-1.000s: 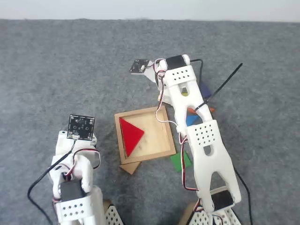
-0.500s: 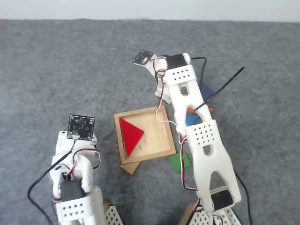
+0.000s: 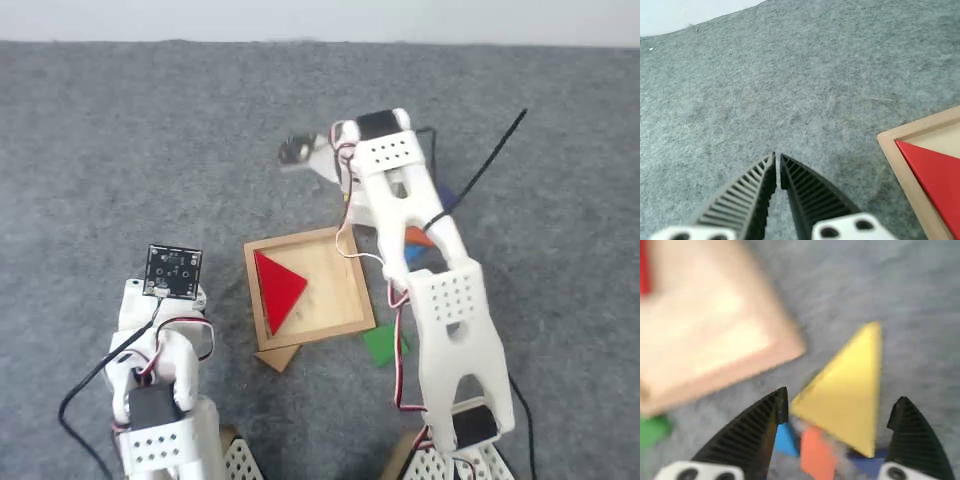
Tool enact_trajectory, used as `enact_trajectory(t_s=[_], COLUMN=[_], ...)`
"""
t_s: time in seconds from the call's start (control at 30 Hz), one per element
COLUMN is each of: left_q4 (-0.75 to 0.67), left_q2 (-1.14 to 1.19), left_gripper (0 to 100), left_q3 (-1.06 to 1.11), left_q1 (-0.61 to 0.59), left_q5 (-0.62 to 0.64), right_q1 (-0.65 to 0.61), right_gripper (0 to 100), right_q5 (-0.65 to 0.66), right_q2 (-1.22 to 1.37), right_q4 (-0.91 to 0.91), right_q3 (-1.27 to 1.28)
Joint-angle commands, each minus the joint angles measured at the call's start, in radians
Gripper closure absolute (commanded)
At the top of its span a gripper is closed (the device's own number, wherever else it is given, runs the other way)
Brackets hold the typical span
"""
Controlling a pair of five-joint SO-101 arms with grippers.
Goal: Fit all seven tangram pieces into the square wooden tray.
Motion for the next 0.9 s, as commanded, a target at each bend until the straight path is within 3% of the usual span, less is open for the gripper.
enact_trajectory(t_s=[0.0, 0.2, 0.43, 0.67, 0.87], left_q4=[-0.014, -0.012, -0.012, -0.012, -0.012], left_q2=[-0.014, -0.014, -0.014, -0.014, -0.014], left_gripper=[98, 98, 98, 98, 98], left_q3=[-0.012, -0.012, -0.012, -0.012, -0.012], left_q1=[-0.002, -0.002, -0.002, -0.002, -0.002], left_q5=[-0.012, -0.012, -0.012, -0.012, -0.012], right_q1=[0.053, 0.114, 0.076, 0.054, 0.058], right_gripper=[67.4, 67.4, 67.1, 49.1, 47.5], right_q5=[0.164, 0.242, 0.238, 0.236, 0.236], right_q2=[-0.142, -0.111, -0.053, -0.045, -0.036], right_q4=[0.039, -0.044, -0.056, -0.062, -0.062], right_q3=[0.1, 0.097, 0.097, 0.097, 0.097])
